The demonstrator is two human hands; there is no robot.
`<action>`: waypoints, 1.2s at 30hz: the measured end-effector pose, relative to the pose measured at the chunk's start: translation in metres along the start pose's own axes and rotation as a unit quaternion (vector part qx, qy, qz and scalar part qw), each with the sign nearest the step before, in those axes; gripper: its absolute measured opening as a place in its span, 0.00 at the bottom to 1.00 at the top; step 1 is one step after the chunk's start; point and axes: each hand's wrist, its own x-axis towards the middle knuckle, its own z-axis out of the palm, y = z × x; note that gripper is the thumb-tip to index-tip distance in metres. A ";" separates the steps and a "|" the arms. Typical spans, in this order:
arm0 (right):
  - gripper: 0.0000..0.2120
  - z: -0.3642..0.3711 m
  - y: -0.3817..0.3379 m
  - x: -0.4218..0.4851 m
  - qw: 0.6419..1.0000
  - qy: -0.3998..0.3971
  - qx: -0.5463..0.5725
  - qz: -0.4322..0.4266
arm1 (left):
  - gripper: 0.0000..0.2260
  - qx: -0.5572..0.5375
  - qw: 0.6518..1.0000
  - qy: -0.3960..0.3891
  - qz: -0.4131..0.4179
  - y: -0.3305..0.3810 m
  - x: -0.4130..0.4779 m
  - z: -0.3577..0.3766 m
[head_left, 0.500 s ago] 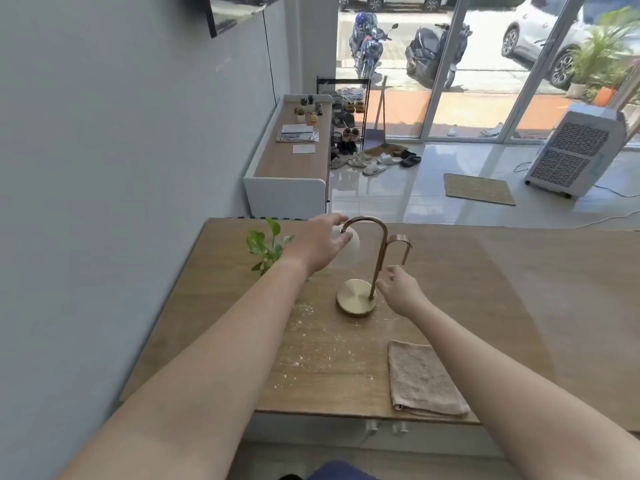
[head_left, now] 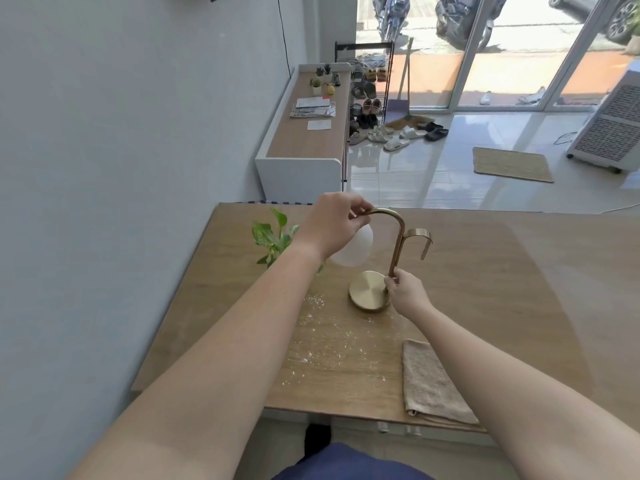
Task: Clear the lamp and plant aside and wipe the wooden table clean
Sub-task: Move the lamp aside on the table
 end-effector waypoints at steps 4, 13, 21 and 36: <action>0.11 0.008 0.007 0.005 1.000 -0.002 0.019 0.004 | 0.09 0.003 1.000 0.001 -0.005 -0.005 0.005 0.003; 0.10 0.015 0.010 0.005 1.000 0.011 0.010 0.003 | 0.09 -0.007 1.000 -0.010 -0.007 -0.011 0.010 0.002; 0.09 0.010 0.005 0.004 1.000 0.006 -0.015 0.004 | 0.09 -0.001 1.000 -0.030 0.008 -0.010 0.018 -0.001; 0.10 -0.032 -0.038 0.087 0.999 0.033 -0.019 -0.019 | 0.09 -0.011 0.998 -0.026 0.048 -0.017 0.123 -0.020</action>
